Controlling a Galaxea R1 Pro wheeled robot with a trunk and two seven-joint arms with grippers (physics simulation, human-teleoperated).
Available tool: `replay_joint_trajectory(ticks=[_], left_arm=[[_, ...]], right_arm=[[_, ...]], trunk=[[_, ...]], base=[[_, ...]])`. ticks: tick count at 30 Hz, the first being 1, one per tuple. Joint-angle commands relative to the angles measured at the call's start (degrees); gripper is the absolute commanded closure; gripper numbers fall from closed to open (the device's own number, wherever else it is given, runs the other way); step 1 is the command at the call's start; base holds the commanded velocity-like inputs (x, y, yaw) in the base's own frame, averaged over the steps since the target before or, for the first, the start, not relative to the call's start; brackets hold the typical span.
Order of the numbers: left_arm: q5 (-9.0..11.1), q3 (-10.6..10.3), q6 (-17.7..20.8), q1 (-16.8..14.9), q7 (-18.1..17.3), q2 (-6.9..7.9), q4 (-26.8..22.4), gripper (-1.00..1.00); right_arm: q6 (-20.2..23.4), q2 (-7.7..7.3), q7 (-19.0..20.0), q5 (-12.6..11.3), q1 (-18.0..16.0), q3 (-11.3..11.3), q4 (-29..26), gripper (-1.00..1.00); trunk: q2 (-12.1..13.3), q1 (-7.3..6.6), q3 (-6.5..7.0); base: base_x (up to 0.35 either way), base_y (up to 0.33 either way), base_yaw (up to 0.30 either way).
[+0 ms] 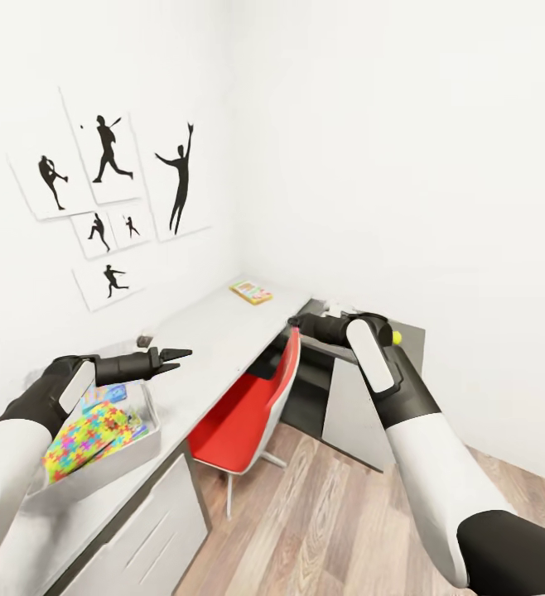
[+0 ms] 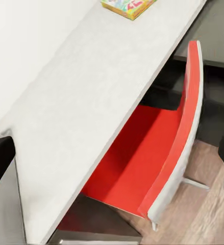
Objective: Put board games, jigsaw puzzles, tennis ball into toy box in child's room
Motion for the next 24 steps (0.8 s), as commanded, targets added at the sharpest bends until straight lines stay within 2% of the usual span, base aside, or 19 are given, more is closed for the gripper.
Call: replay_joint_trajectory(ticks=[1, 17, 24], left_arm=[[0.33, -0.24, 0.31, -0.06, -0.01, 0.07, -0.02, -1.0], [0.28, -0.24, 0.31, -0.06, 0.01, 0.08, -0.02, -1.0], [0.24, -0.24, 0.31, -0.06, 0.01, 0.06, -0.02, -1.0]], right_arm=[[0.07, 0.0, -0.58, -0.59, -0.06, 0.06, -0.03, -1.0], [0.03, 0.12, -0.64, -0.35, -0.06, 0.06, 0.71, -1.0], [0.07, 0.42, -0.66, -0.23, -0.06, 0.06, 0.75, -1.0]], trunk=[[-0.12, 0.04, -0.05], [-0.12, 0.04, 0.99], [-0.12, 0.04, 1.04]], base=[[0.0, -0.215, -0.2], [0.007, -0.034, -0.21], [0.098, 0.0, -0.047]])
